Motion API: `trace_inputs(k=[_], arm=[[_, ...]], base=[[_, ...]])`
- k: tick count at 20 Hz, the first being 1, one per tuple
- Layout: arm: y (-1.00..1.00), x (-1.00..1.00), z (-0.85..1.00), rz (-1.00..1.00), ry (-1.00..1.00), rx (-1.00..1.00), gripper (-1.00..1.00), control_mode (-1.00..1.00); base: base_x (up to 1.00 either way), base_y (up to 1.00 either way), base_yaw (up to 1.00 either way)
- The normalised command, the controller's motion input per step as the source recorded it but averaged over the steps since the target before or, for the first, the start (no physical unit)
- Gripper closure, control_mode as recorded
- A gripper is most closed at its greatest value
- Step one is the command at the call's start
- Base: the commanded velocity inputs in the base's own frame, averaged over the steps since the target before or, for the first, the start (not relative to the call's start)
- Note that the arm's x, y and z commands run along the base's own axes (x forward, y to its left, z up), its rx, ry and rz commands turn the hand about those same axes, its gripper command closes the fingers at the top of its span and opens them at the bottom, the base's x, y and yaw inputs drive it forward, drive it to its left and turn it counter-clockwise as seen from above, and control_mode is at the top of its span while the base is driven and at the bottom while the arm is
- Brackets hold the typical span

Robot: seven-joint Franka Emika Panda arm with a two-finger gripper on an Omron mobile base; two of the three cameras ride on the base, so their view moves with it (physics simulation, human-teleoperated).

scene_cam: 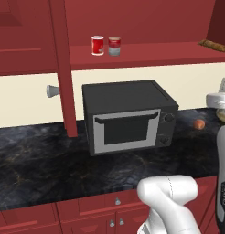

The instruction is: Pick the cans from the counter and place them in their designated side in the cabinet.

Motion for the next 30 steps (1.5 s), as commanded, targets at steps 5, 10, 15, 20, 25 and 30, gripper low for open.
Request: trace_inputs(k=[5,10,15,20,25,30], arm=[[0.14,0.0,0.26,0.04,-0.04,-0.02,1.0,-1.0],[0.05,0.0,0.24,0.04,-0.05,-0.02,1.0,-1.0],[0.0,0.01,0.16,0.05,-0.08,-0.01,1.0,-1.0],[0.03,0.08,0.07,0.06,-0.09,-0.01,1.0,-1.0],[0.07,0.12,0.17,0.06,-0.08,0.0,1.0,-1.0],[0.12,0.21,0.21,0.05,-0.03,0.0,1.0,-1.0]], base=[[0.0,0.0,0.0],[0.0,0.0,0.0],[0.0,0.0,0.0],[0.0,0.0,0.0],[0.0,0.0,0.0],[0.0,0.0,0.0]])
